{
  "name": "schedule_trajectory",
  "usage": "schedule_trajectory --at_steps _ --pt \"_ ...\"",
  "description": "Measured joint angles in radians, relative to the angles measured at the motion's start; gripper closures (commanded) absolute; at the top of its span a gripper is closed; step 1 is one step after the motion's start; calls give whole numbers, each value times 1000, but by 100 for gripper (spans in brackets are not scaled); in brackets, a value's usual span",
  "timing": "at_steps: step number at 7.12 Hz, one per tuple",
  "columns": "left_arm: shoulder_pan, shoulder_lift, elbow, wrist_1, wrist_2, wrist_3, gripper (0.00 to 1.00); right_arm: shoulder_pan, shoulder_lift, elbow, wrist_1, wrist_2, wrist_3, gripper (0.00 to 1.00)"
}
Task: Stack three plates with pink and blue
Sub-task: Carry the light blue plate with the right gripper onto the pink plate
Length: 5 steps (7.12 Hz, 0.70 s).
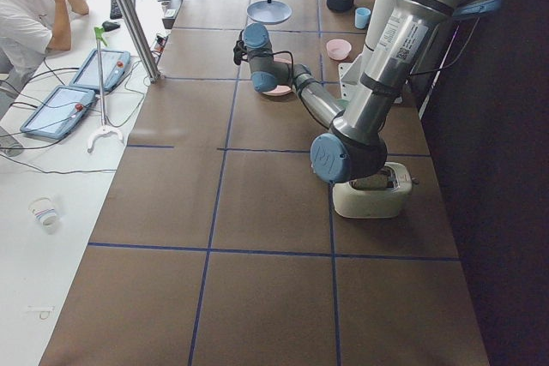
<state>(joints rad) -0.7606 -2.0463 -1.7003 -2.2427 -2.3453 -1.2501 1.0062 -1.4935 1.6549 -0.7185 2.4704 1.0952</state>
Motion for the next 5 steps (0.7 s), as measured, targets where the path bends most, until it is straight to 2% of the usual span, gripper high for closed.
schedule_trajectory --at_steps 2,3,4,5 --pt "-5 -1 -1 0 0 1 0 -231 123 63 -21 -229 254 100" --pt "-7 -2 -1 0 1 1 0 -327 197 71 -76 -332 337 100" --pt "-7 -3 -1 0 1 1 0 -386 274 72 -172 -394 376 99" --pt "-8 -4 -1 -1 1 1 0 -420 318 70 -240 -427 390 83"
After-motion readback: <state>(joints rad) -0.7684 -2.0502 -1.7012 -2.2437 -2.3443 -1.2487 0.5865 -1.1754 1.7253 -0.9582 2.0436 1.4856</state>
